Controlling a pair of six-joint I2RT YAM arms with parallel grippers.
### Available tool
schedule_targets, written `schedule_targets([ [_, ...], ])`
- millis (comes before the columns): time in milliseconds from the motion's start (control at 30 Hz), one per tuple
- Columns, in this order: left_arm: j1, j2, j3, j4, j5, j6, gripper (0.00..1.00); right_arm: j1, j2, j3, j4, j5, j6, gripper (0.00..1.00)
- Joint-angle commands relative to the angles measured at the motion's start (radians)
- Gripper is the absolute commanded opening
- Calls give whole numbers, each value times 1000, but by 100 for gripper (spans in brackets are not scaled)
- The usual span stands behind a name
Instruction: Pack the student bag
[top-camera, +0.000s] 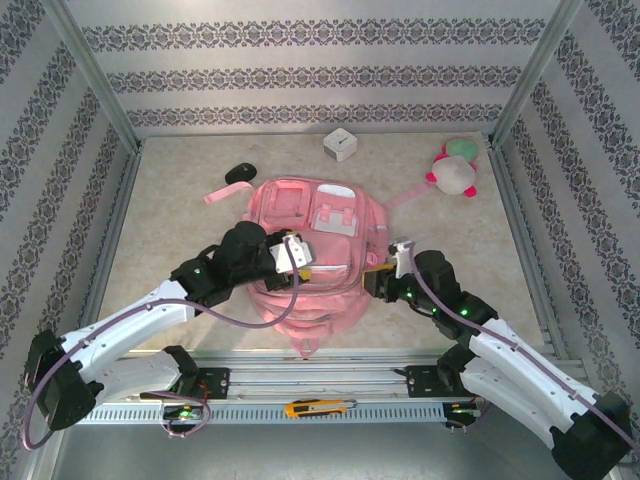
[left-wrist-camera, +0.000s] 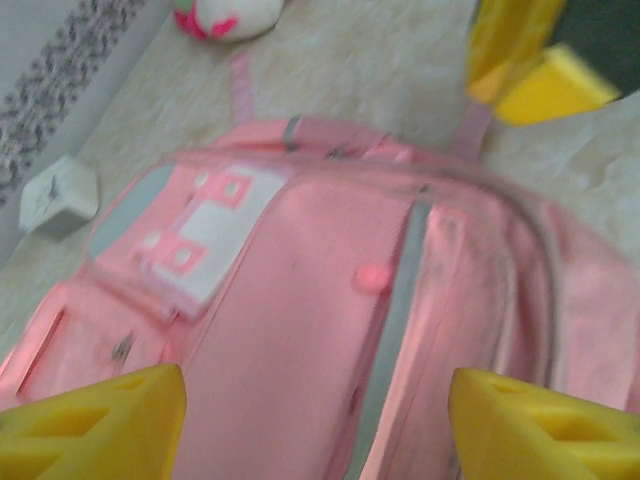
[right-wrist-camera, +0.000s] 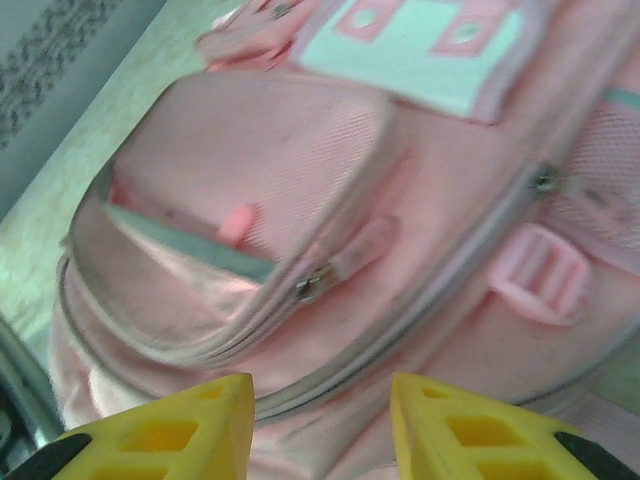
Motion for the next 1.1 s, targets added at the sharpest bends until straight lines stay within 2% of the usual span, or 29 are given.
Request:
schedule_targets([
  [0,17,-28,-41,-118,-29,67,69,87,29,34,21,67,-164,40],
  [100,17,-19,-61,-144,7,138,70,181,64,43,21,135,-332,40],
  [167,17,5,-62,-132,5,129,70,225,95,48,28,148,-454,40],
  [333,17,40,-87,-18,19,145,70,253,184,71,39,129,-629,41],
  [533,10,131,-55,10,42,184,71,253,250,77,84,102,-690,41],
  [800,2,211,-50,95,-5,198,71,253,241,60,113,105,-693,41],
  [933,3,197,-50,122,19,149,48,241,192,38,121,113,-669,42],
  [1000,8,172,-62,143,57,118,27,206,146,18,141,82,-629,43],
  [1067,18,151,-77,164,79,81,12,144,86,-10,169,5,-588,44],
])
